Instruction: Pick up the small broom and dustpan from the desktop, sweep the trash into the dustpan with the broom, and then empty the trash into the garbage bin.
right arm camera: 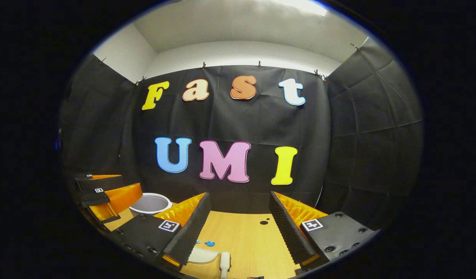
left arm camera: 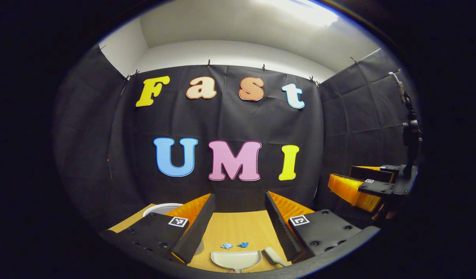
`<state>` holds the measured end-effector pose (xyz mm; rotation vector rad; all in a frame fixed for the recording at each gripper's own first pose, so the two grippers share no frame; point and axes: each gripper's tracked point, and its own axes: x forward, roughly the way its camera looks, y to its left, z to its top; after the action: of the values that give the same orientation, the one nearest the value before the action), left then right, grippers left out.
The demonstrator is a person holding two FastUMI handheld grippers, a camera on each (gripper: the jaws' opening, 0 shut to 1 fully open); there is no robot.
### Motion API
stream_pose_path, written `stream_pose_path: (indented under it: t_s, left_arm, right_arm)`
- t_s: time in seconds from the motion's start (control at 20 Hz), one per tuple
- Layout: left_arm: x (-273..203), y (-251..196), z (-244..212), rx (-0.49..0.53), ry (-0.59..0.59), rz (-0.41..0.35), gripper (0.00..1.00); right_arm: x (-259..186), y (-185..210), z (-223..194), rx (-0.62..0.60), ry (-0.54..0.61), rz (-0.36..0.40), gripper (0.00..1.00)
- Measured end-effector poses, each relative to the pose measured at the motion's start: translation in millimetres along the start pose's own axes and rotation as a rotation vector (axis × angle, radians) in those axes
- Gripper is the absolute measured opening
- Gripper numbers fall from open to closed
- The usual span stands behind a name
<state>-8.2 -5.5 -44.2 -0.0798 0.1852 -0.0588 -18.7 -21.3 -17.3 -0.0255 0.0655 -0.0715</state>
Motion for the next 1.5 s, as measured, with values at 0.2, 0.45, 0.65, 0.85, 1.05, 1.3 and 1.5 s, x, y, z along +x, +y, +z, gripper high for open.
stream_pose_path:
  t_s: [0.2,0.45,0.65,0.85,1.05,1.3,1.5]
  left_arm:
    - [-3.1,0.4,-5.8,0.008,0.022,-0.004,0.77]
    - [-6.8,2.2,-3.6,0.018,0.015,0.009,0.77]
    - [-8.2,2.1,2.5,0.031,-0.004,0.007,0.77]
    - [-7.2,-1.5,1.9,0.052,-0.007,0.000,0.77]
    - [-8.4,-9.2,-0.4,0.059,0.000,-0.027,0.77]
    - [-10.7,-20.4,2.9,0.055,-0.012,-0.071,0.77]
    - [-13.3,-27.7,14.0,0.082,-0.057,-0.096,0.77]
  right_arm:
    - [2.0,8.2,-1.8,-0.003,0.005,0.025,0.98]
    - [2.7,11.6,-2.5,0.001,0.001,0.034,0.93]
    - [3.3,9.3,-3.4,0.013,0.004,0.027,0.98]
    - [2.3,7.7,-8.1,0.010,0.013,0.024,0.98]
    - [0.1,3.5,-11.5,0.013,0.024,0.013,0.98]
    - [-2.4,-0.8,-8.8,0.013,0.022,0.000,0.98]
    - [-4.9,-2.9,-7.4,0.008,0.019,-0.010,0.98]
